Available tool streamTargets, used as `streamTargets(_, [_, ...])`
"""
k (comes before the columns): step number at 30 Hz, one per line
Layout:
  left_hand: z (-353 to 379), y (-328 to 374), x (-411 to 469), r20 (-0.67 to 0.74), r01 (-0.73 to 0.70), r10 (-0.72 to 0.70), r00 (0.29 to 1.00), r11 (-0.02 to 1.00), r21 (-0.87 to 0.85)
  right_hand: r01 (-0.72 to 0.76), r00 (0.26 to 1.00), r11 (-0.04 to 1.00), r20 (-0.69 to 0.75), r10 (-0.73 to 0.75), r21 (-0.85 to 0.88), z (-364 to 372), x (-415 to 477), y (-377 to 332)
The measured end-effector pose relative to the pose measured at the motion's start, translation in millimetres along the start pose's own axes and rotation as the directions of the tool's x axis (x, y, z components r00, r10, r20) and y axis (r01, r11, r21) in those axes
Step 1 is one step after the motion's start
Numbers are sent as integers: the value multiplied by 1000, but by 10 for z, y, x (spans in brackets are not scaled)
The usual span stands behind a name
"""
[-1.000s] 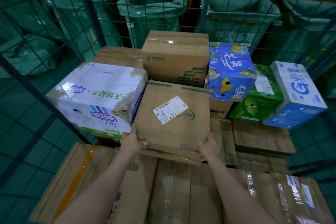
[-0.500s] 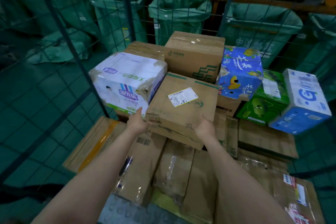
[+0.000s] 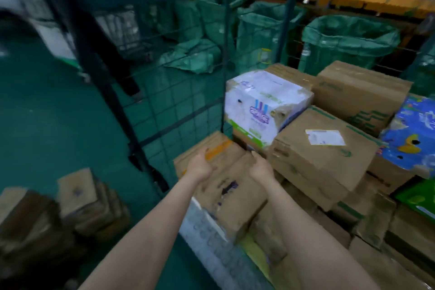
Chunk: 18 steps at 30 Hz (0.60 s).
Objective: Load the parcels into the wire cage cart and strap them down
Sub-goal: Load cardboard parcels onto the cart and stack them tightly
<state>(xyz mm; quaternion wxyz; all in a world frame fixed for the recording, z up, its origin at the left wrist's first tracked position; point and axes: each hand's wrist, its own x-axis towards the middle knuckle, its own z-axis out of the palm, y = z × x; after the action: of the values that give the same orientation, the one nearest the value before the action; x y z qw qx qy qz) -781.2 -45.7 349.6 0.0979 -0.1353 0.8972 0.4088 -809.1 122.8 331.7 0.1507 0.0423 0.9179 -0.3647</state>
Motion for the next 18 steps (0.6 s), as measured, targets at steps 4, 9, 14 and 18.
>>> streamTargets(4, [-290, -603, -536, -47, 111, -115, 992, 991, -73, 40, 986, 998, 164, -30, -58, 614, -384, -307])
streamTargets(9, [-670, -1428, -1366, -132, 243, -262, 956, 959, -146, 140, 946, 987, 306, -108, -84, 1396, -994, -598])
streamTargets(14, [-994, -2364, -2340, -210, 393, -453, 866, 878, -273, 218, 855, 975, 490, -169, -44, 2235, -1858, -1002])
streamTargets(18, [-1202, -2938, -3090, -235, 470, -552, 800, 820, -328, 307, 759, 950, 616, -209, -55, 2800, -2511, -1280])
